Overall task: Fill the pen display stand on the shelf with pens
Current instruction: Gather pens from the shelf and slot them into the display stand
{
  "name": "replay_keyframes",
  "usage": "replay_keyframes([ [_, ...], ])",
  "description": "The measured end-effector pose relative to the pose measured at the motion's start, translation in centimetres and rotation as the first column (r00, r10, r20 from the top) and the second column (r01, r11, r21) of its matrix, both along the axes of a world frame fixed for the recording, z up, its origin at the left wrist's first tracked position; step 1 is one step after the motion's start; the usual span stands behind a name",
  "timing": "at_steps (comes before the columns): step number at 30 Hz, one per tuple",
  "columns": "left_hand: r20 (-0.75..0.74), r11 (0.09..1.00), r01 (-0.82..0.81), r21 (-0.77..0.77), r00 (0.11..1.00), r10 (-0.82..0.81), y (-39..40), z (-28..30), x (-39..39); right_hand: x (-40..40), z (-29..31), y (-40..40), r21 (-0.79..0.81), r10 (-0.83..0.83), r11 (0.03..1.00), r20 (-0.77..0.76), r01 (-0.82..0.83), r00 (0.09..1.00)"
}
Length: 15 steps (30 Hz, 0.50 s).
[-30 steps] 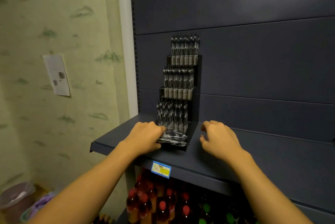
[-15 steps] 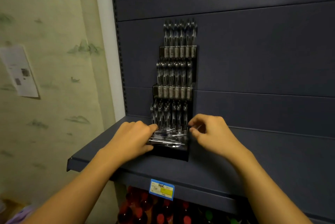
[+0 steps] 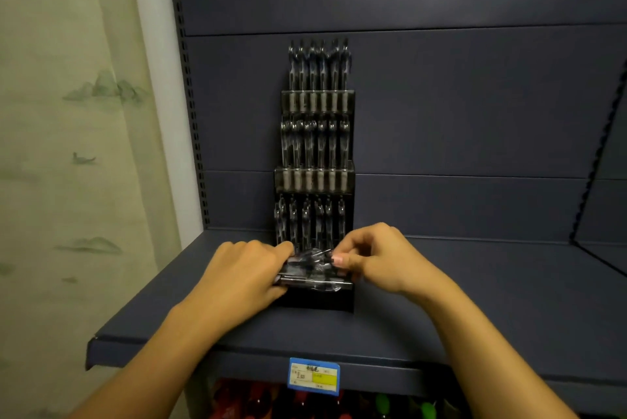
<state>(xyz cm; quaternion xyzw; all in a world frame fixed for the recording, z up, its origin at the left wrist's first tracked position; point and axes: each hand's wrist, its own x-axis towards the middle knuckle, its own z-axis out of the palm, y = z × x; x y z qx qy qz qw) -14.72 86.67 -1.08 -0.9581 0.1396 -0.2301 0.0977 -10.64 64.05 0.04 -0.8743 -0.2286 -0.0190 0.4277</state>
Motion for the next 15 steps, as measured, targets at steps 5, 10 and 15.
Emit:
replay_keyframes([
  [5,-0.011,0.997,0.055,-0.049,0.998,-0.055,1.5,-0.2,0.6,0.0,0.3,0.6,0.052,-0.082,0.995,0.021,0.081,0.996],
  [10,-0.026,0.995,0.062,-0.084,0.998,-0.064,3.3,-0.6,1.0,0.3,0.7,0.7,0.286,-0.139,0.949,0.013,0.130,0.990],
  [15,-0.042,0.994,0.072,-0.078,0.996,-0.076,4.5,-0.9,1.4,0.9,2.2,0.5,0.508,-0.169,0.849,0.005,0.143,0.986],
])
